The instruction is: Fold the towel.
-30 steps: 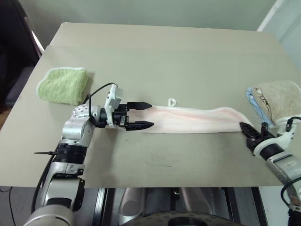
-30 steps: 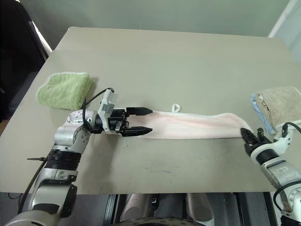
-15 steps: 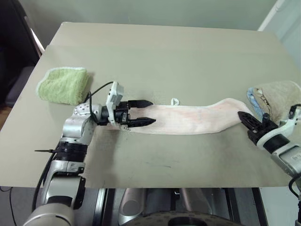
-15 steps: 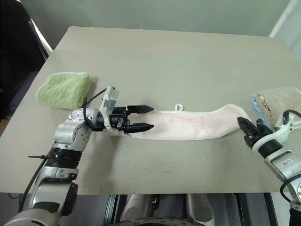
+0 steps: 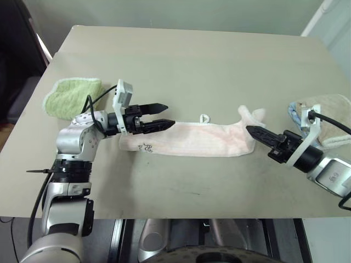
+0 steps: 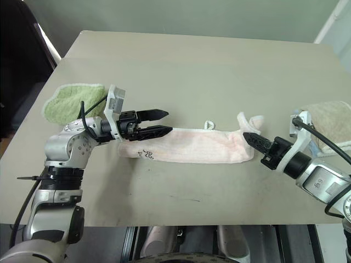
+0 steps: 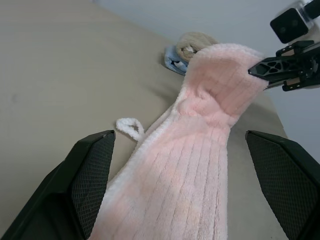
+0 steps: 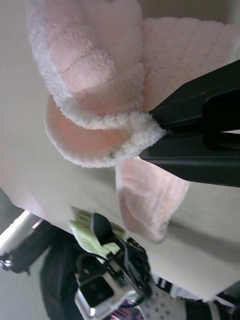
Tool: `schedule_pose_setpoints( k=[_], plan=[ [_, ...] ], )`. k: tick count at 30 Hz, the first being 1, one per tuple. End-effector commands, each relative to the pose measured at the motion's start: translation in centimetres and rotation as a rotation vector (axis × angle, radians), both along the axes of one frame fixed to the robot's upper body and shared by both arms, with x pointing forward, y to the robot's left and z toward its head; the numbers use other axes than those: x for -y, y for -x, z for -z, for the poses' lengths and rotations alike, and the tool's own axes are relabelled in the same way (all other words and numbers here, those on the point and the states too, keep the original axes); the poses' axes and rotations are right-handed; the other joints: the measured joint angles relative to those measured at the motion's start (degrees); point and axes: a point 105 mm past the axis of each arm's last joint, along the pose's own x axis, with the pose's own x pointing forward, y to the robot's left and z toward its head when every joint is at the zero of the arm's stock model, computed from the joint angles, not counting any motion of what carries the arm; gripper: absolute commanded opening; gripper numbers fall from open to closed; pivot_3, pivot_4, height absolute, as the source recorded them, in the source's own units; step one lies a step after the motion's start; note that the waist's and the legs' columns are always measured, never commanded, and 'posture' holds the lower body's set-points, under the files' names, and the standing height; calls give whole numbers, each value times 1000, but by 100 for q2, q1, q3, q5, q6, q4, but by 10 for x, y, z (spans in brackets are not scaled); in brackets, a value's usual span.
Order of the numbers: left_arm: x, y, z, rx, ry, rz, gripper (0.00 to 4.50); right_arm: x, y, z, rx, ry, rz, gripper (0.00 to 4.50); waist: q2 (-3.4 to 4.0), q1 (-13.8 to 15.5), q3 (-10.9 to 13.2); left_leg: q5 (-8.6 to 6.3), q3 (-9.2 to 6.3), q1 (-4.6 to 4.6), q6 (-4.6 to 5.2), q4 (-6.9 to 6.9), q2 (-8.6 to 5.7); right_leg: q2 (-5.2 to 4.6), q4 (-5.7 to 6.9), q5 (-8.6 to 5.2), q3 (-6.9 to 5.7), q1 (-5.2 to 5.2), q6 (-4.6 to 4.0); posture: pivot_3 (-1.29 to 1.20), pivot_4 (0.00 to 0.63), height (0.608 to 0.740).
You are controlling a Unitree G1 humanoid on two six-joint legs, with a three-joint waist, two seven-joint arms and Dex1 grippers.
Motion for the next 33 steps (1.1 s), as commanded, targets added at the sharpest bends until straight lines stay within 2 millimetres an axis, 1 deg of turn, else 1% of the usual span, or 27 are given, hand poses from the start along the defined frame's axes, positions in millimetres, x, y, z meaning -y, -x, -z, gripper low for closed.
schedule_pose_setpoints(
  k=[1, 5, 32, 33],
  plan=[
    [2, 4, -11, 54, 8, 12, 4500, -9, 0, -7, 46, 32, -49, 19, 0, -6, 0, 0, 1, 0, 0, 0, 0, 0, -1, 0, 1, 0, 0, 0, 150, 697],
    [2, 4, -11, 52, 9, 11, 4500, -12, -2, -6, 52, 44, -62, 19, 0, -12, 0, 1, 2, 0, 1, 0, 0, 1, -2, 2, 1, 0, 3, 0, 150, 697],
    [2, 4, -11, 52, 9, 10, 4500, -12, -2, -6, 54, 45, -64, 19, 0, -5, 0, 1, 2, 1, 3, 0, 0, 0, -4, 3, 2, 1, 2, 0, 150, 697],
    [2, 5, -13, 55, 8, 14, 4500, -30, -5, -1, 74, 104, -136, 19, 0, -7, 0, 1, 2, 1, 3, 0, 0, 0, -4, 3, 2, 0, 2, 0, 150, 697]
  ],
)
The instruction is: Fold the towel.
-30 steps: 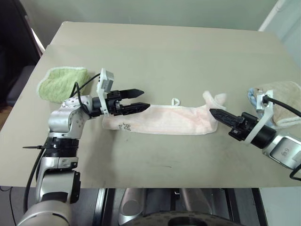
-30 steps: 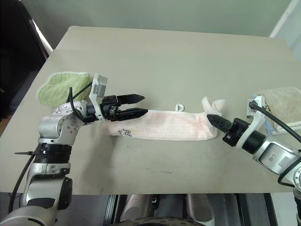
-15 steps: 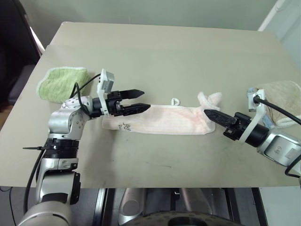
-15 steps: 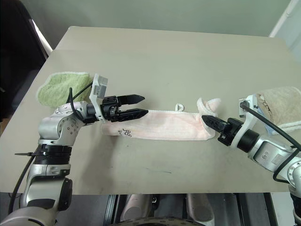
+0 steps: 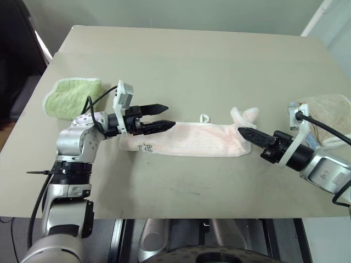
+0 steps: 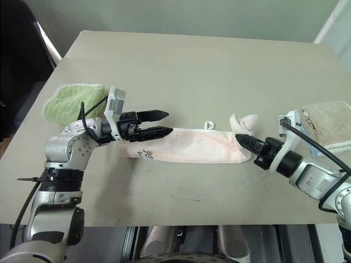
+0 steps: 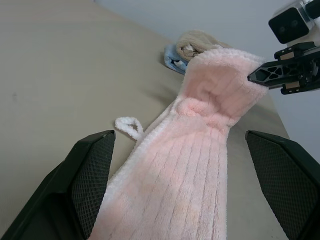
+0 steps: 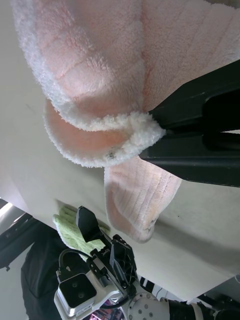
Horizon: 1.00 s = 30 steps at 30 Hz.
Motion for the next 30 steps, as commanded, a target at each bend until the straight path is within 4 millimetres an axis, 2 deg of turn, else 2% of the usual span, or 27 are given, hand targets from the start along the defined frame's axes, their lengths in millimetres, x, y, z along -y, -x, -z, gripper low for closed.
schedule_pose_setpoints(
  k=[1, 3, 4, 8, 12, 21, 24, 29, 30],
  plan=[
    [-5, 3, -20, 80, 14, 8, 4500, -40, -7, 8, 53, 106, -157, 19, -1, -46, 0, 0, 0, 1, 0, 0, 0, 0, 0, 0, 0, 1, 0, 0, 150, 697],
    [-13, 3, -27, 122, 11, 3, 4500, -66, -12, 23, 52, 171, -245, 19, -9, -126, -1, 4, 1, 6, -1, 0, 3, 9, -8, 12, 1, -6, 21, 0, 150, 697],
    [-15, 3, -28, 130, 10, 2, 4500, -69, -14, 26, 50, 177, -254, 19, -6, -137, 0, 9, -2, 11, 1, -4, 5, 14, -15, 17, -1, -3, 29, 0, 150, 697],
    [-12, 3, -28, 130, 17, 9, 4500, -73, -18, 29, 61, 191, -264, 19, 13, -42, 11, 14, -8, 1, 7, -5, 7, 7, -8, 36, -6, -14, -9, 0, 150, 697],
    [-11, 3, -27, 130, 19, 10, 4500, -75, -21, 30, 68, 188, -259, 19, 12, -25, 10, 8, 1, 0, 17, -4, 5, 2, -43, 41, -7, -18, -13, 0, 150, 697],
    [-12, 3, -25, 135, 0, 10, 4500, -82, -24, 35, 78, 207, -261, 19, 12, -42, 10, 12, 3, -3, 10, -6, 7, 5, -35, 52, -3, -13, -26, 0, 150, 697],
    [-13, 3, -24, 132, -4, 10, 4500, -77, -26, 40, 106, 315, -256, 19, 12, -38, 10, 13, 2, -3, 10, -6, 6, 5, -35, 52, -4, -12, -27, 0, 150, 697],
    [-13, 3, -23, 132, -6, 7, 4500, -77, -24, 45, 130, 363, -283, 19, 12, -42, 10, 12, 2, -4, 9, -7, 7, 5, -35, 52, -4, -14, -27, 0, 150, 697],
    [-13, 3, -23, 132, -6, 6, 4500, -78, -23, 47, 130, 362, -294, 212, 12, -43, 10, 12, 3, -4, 9, -8, 7, 5, -35, 52, -4, -15, -27, 0, 150, 697]
  ],
)
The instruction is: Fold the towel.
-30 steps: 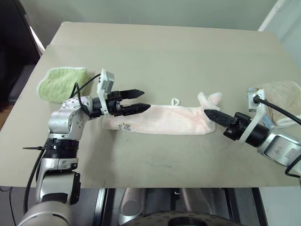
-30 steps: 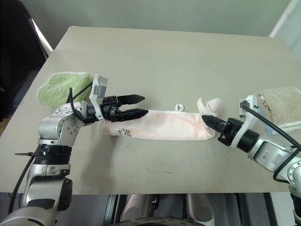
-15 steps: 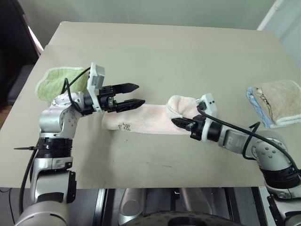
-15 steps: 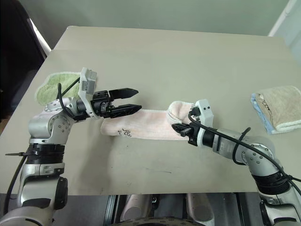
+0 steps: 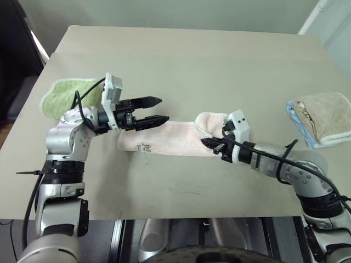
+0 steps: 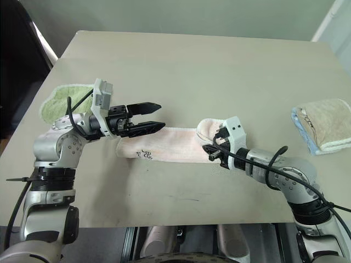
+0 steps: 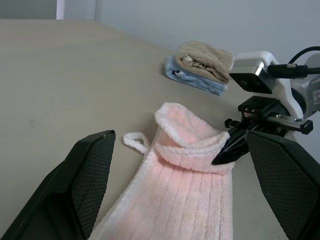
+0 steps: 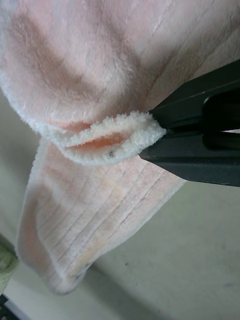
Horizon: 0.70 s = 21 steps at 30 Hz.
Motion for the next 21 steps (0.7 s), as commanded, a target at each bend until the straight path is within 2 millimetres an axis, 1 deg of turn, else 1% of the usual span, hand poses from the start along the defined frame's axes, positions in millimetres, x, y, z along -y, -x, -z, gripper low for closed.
schedule_pose_setpoints(
  k=[1, 2, 4, 5, 6, 9, 12, 13, 14, 16, 18, 19, 21],
  plan=[
    [0, 1, -5, 35, -8, 11, 4500, -7, 7, -6, 39, 1, -61, 434, 0, -1, 0, 0, 0, 0, 0, 0, 0, 0, 0, 0, 0, 0, 0, 0, 150, 697],
    [-1, 1, -5, 34, -8, 10, 4500, -8, 8, -6, 39, -8, -69, 584, 0, 0, 0, 0, 0, 0, 0, 0, 0, 0, 0, 0, 0, 0, 0, 0, 150, 697],
    [-1, 1, -5, 34, -8, 10, 4500, -10, 10, -10, 42, -36, -82, 1274, 0, -1, 0, 0, 0, 0, 0, 0, 0, 0, 0, 0, 0, 1, 0, 0, 150, 697],
    [-1, 1, -5, 33, -8, 10, 4500, -11, 12, -12, 45, -48, -91, 1502, 0, 0, 0, 0, 1, 0, 0, 0, 0, 0, 0, 0, 0, 0, 0, 0, 150, 697],
    [-1, 1, -4, 33, -8, 10, 4500, -12, 13, -14, 47, -65, -100, 1906, 0, 0, 0, 1, 1, 0, -1, 0, 0, 0, 0, 0, 0, 0, 0, 0, 150, 697],
    [-1, 1, -5, 33, -4, 17, 4500, -12, 15, -25, 70, -118, -111, 2926, 0, 0, 0, 1, 1, 0, -1, 0, 0, 0, 0, 0, 0, 1, 0, 0, 150, 697],
    [1, 1, -8, 34, 14, 34, 4500, -9, 14, -34, 82, -159, -109, 3978, 0, 2, 0, 1, 1, 0, -1, 0, 0, 0, 0, 0, 0, 1, -1, 0, 150, 697],
    [4, 1, -11, 40, 31, 46, 4500, -5, 13, -40, 88, -191, -94, 4326, 0, 2, 0, 1, 1, 0, -1, 0, 0, 0, 0, 0, 0, 1, -1, 0, 150, 697],
    [5, 1, -14, 44, 44, 54, 4500, -1, 12, -44, 92, -213, -84, 4452, 0, 9, 0, 1, 1, 0, -1, 0, 0, 0, 0, 0, 0, 1, -1, 0, 150, 697],
    [11, 0, -16, 45, 75, 70, 4500, 9, 11, -56, 110, -263, -73, 4452, 0, 16, 0, 1, 1, -1, -2, 0, 0, 0, 0, 0, 0, 2, -1, 0, 150, 697],
    [15, -4, -14, 67, 85, 60, 4143, 17, 11, -67, 163, -286, -56, 4040, 0, 24, 0, 2, 2, -1, -2, 1, -1, -1, -1, 0, 0, 4, 0, 0, 150, 697],
    [18, -2, -12, 72, 87, 80, 3989, 19, 10, -70, 186, -286, -49, 3855, 0, 22, 0, 2, 1, 1, -2, 1, -1, -1, -1, 0, 0, 6, 0, 0, 150, 697],
    [28, 3, -12, 79, 105, 126, 3265, 25, 7, -72, 212, -284, -18, 3148, 0, 17, 0, 2, 1, 0, -2, 0, -1, 0, -1, -1, 1, 5, 0, 0, 150, 697]
  ],
)
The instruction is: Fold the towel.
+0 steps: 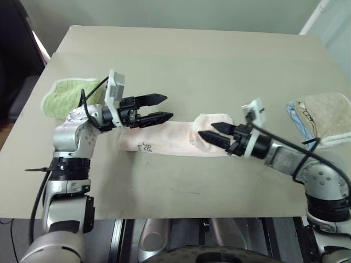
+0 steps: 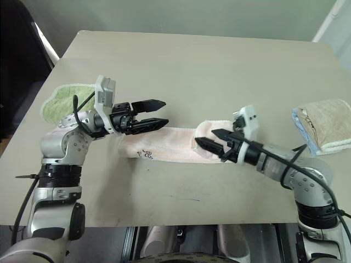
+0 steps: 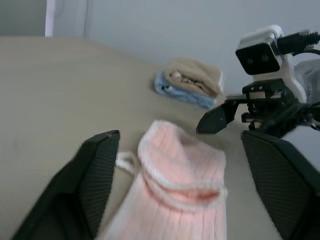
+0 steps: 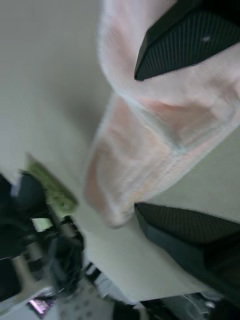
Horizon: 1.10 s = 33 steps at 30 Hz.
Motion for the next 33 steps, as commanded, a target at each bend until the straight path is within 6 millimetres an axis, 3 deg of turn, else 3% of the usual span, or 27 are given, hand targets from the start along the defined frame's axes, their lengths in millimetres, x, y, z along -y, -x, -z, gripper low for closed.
schedule_pose_setpoints(
  k=[1, 9, 14, 22, 27, 33],
  plan=[
    [16, 7, -6, 52, 20, 75, 2909, 8, -1, -18, 95, -42, 28, 2812, 0, -5, 0, 0, -1, 0, -1, 0, 1, 1, 0, -1, -1, 0, -1, 0, 150, 697],
    [52, 9, 12, 127, -49, 157, 27, 17, -13, -19, 203, -57, 100, 22, 1, 1, 0, 5, -2, 3, 4, 0, 1, -1, 0, 4, -2, 7, 4, 0, 150, 697],
    [76, 0, 36, 226, -169, 129, 27, 15, -26, -2, 200, -4, 125, 22, 1, -3, 1, 6, -2, 6, 5, 2, 1, -2, 1, 6, -2, 8, 7, 0, 150, 697],
    [105, -4, 50, 255, -194, 130, 27, 18, -60, 34, 189, 143, 261, 22, 5, -5, 2, 9, 0, 6, 10, 6, 0, -4, 0, 24, -2, 12, 33, 0, 150, 697],
    [101, 10, 72, 198, -293, 205, 27, 23, -71, 51, 195, 218, 328, 22, 5, -13, 2, 9, 0, 7, 10, 6, 1, -3, 0, 27, -2, 12, 36, 0, 150, 697],
    [84, 22, 101, 109, -438, 240, 27, 14, -64, 70, 196, 265, 303, 22, 6, -19, 1, 9, 0, 6, 10, 5, 1, -3, 0, 19, -3, 10, 20, 0, 150, 697]
  ],
)
